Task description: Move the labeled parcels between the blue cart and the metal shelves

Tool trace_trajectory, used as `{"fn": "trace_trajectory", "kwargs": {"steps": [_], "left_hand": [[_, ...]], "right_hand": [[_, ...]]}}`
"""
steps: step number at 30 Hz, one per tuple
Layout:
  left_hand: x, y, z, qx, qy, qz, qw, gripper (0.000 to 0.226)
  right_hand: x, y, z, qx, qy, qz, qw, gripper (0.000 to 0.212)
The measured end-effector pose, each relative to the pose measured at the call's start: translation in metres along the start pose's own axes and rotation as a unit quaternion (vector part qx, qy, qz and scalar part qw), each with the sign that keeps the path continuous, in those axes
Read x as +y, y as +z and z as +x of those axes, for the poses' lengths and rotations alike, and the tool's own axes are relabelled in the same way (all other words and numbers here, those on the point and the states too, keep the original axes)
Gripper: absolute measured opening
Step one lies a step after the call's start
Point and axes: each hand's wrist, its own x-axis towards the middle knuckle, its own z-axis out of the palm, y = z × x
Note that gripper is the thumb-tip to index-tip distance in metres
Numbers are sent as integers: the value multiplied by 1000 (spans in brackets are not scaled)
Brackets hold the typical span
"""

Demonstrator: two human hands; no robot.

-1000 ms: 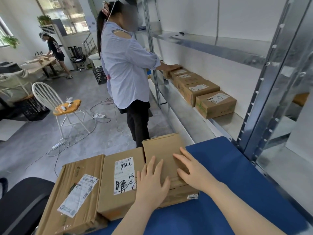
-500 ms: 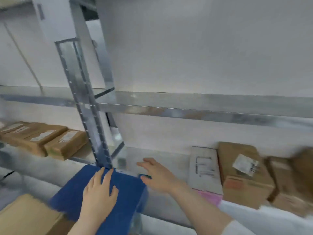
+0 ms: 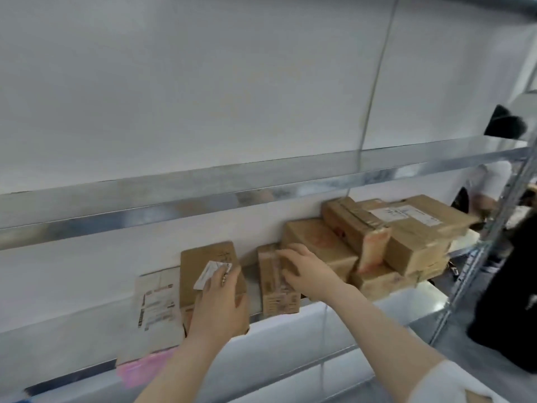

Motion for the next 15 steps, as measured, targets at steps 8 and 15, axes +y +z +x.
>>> {"fn": "trace_trajectory", "kwargs": {"steps": [8, 15], "left_hand": [[119, 91, 96, -20, 33, 5, 999, 56], [138, 139, 145, -31, -16, 5, 999, 52]], "right_hand": [[138, -36, 34, -1, 17, -1, 1000, 51], [165, -23, 67, -45, 31, -14, 998, 52]]}}
